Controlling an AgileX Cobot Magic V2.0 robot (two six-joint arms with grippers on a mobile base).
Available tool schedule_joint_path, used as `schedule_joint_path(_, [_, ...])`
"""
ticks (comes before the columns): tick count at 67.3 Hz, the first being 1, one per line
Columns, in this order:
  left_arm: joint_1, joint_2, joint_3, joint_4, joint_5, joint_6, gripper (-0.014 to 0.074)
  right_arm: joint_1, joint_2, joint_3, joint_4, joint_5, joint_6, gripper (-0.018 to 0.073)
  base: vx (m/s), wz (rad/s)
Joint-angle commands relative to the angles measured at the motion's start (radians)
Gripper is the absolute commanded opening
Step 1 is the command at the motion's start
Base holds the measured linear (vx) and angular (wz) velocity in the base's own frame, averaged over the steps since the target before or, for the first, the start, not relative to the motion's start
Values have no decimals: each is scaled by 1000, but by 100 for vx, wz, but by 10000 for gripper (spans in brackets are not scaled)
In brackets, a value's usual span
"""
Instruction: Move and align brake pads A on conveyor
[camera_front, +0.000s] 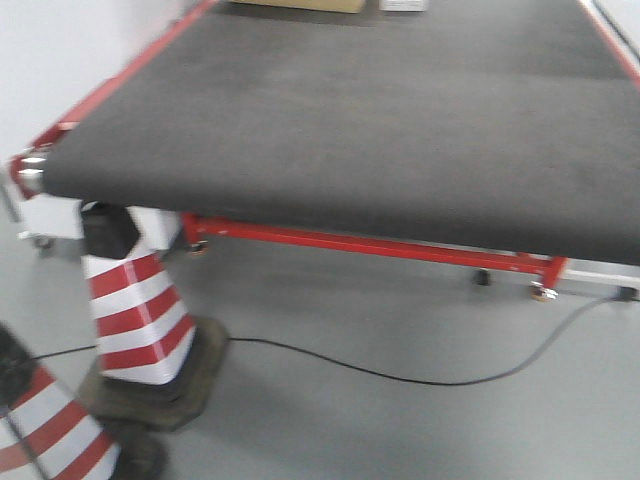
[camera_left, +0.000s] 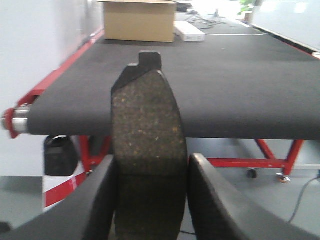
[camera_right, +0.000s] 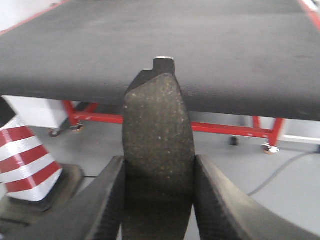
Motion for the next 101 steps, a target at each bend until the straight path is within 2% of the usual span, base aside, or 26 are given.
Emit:
schedule_joint_path(1, [-3, 10, -27, 0, -102, -3, -6, -5, 9, -32, -7, -94, -5, -7, 5, -53])
schedule_joint_path(59, [-3, 10, -27, 0, -102, -3, -6, -5, 9, -32, -7, -93, -5, -7, 7, -18])
schedule_joint_path(101, [-3, 10, -27, 0, -102, -3, -6, -5, 9, -32, -7, -93, -5, -7, 29, 3])
